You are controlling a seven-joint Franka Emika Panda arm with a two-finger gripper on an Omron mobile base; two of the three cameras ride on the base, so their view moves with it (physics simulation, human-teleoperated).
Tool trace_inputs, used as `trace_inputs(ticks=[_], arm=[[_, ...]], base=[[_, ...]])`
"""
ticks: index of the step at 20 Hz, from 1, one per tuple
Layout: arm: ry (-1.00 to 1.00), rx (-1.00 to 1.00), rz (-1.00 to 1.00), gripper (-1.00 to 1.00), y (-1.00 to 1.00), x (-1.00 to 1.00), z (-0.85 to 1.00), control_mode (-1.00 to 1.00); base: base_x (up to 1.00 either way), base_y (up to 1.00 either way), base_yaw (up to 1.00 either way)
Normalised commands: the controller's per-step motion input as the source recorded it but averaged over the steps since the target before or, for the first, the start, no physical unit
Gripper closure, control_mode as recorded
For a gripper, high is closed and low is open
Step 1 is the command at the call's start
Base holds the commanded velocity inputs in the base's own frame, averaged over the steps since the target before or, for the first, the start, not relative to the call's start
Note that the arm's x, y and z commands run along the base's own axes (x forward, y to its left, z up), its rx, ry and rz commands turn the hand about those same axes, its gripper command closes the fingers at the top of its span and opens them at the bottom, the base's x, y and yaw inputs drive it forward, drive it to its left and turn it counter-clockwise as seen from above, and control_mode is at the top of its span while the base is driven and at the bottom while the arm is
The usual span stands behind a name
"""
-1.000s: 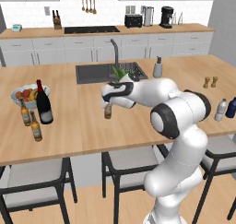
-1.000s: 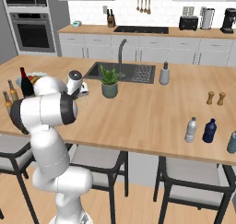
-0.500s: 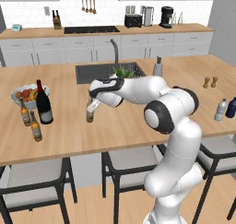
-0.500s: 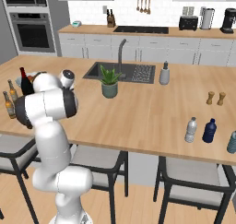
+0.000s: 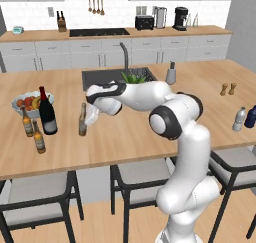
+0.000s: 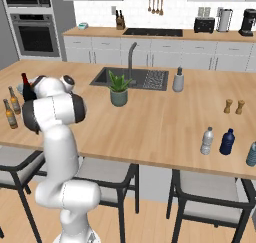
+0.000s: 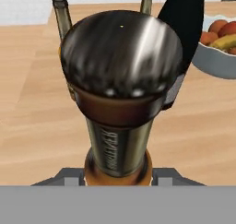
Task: Move the plastic bottles in the middle to the plastics group, and the glass bottles in the middle to the glass group.
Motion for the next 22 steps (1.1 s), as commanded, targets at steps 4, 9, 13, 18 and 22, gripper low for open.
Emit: trace_inputs(ticks=[4,9,13,18,22], arm=[[-0.01,0.0,0.15,1.0,0.55,0.01,0.0,-1.0],[0.0,0.0,0.07,1.0,0.51,0.0,-0.07,-1.0],[-0.01,0.0,0.05,1.0,0.41,0.0,-0.18,-1.0],[-0.01,0.0,0.03,1.0,0.33,0.0,-0.16,-1.0],[-0.03,-0.01,0.01,1.0,0.3,0.05,-0.15,-1.0]], base=[[0.0,0.0,0.0],[0.0,0.0,0.0],[0.0,0.0,0.0],[0.0,0.0,0.0],[0.0,0.0,0.0]])
